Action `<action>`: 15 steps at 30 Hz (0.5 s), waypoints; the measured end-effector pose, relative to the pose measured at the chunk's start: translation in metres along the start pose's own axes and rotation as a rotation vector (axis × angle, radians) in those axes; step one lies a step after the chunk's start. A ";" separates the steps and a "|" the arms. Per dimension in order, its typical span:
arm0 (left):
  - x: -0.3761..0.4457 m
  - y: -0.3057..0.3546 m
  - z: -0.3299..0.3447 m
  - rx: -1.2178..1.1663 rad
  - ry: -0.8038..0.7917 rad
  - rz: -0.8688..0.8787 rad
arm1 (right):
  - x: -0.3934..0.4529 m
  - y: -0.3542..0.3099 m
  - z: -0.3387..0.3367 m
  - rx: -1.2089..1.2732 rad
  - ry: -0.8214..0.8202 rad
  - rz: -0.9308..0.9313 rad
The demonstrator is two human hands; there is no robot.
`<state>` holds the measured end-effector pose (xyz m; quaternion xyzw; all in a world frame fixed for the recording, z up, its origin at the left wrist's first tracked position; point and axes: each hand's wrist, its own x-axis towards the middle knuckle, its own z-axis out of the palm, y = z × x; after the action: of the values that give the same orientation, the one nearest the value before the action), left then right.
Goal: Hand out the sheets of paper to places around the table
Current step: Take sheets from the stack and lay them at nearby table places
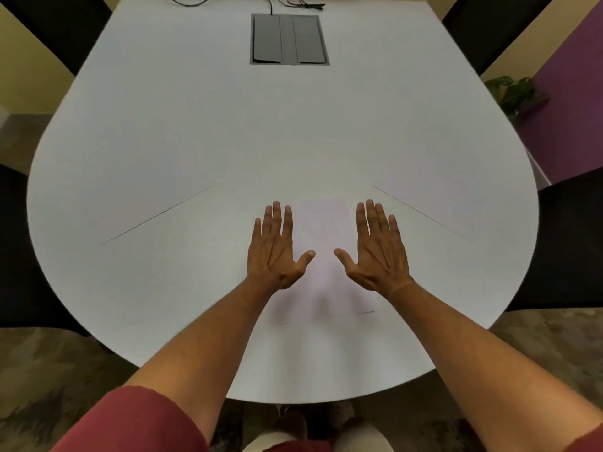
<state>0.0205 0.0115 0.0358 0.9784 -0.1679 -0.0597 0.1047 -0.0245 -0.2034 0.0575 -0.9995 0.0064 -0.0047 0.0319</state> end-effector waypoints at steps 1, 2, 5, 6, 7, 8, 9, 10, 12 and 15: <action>0.001 0.002 0.002 -0.003 -0.005 -0.011 | 0.003 0.003 0.002 0.000 -0.007 -0.010; 0.002 0.004 0.004 -0.004 -0.012 -0.022 | 0.005 0.006 0.004 0.001 -0.015 -0.020; 0.001 0.012 0.010 0.001 -0.016 -0.066 | 0.012 0.017 0.008 0.010 -0.043 -0.055; 0.001 0.015 0.011 0.003 -0.019 -0.084 | 0.015 0.021 0.010 0.016 -0.052 -0.067; 0.000 0.018 0.013 0.006 -0.025 -0.107 | 0.018 0.025 0.011 0.021 -0.064 -0.081; -0.001 0.021 0.015 0.008 -0.031 -0.133 | 0.021 0.028 0.013 0.026 -0.076 -0.094; -0.003 0.023 0.017 0.010 -0.040 -0.159 | 0.024 0.031 0.015 0.032 -0.087 -0.105; -0.004 0.026 0.019 0.007 -0.054 -0.185 | 0.025 0.034 0.017 0.038 -0.100 -0.114; -0.007 0.030 0.023 -0.003 -0.084 -0.241 | 0.029 0.040 0.022 0.050 -0.124 -0.127; -0.010 0.032 0.029 -0.006 -0.122 -0.314 | 0.032 0.044 0.029 0.074 -0.167 -0.142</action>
<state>-0.0038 -0.0202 0.0159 0.9869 -0.0187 -0.1349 0.0866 0.0075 -0.2458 0.0259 -0.9924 -0.0672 0.0762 0.0688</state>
